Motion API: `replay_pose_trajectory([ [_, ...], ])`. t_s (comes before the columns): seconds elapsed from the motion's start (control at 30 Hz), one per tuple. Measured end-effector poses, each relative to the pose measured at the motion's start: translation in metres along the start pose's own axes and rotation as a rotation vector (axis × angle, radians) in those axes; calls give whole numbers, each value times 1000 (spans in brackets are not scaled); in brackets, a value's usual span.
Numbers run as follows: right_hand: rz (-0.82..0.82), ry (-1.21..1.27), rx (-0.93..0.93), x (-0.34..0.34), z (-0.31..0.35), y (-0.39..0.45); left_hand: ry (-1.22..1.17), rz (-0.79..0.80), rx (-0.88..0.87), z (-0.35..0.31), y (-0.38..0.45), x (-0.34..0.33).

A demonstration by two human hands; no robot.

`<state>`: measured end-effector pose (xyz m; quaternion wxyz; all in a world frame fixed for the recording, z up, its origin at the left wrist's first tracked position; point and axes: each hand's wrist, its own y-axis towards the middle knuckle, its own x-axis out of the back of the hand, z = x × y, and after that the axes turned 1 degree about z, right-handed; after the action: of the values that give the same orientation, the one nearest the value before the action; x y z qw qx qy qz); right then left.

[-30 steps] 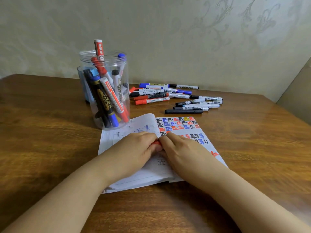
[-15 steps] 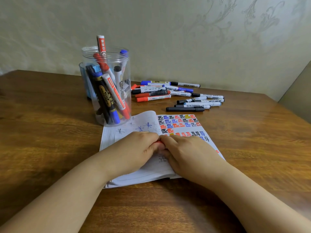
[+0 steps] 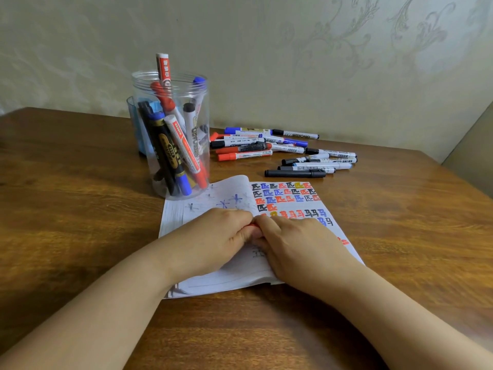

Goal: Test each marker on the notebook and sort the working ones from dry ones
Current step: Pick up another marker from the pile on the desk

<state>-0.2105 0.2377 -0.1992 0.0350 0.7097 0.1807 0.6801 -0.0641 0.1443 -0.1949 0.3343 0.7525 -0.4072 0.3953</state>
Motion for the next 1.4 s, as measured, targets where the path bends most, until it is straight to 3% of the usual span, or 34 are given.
replay_pose_trajectory([
  [0.17,53,-16,22,8,-2,0,-45,12,22,-3,0,1],
  [0.33,227,210,-295,27,-6,2,-71,-60,97,-1,-1,7],
  [0.5,210,448,-417,51,-27,-11,-58,-193,77,0,-2,9],
  [0.73,-40,1060,-599,57,-23,-38,-33,-263,11,-11,-5,6],
  [0.87,-136,1654,-701,39,-23,-49,-13,-246,-22,-15,-5,2],
  [0.93,-137,1612,-657,33,-22,-53,14,-247,-26,-15,-5,1],
  [1.1,-146,1204,-685,31,-14,-49,-4,-241,-15,-18,-4,-2],
  [1.4,-193,939,-733,20,-14,-47,-41,-190,-15,-17,-5,-6],
])
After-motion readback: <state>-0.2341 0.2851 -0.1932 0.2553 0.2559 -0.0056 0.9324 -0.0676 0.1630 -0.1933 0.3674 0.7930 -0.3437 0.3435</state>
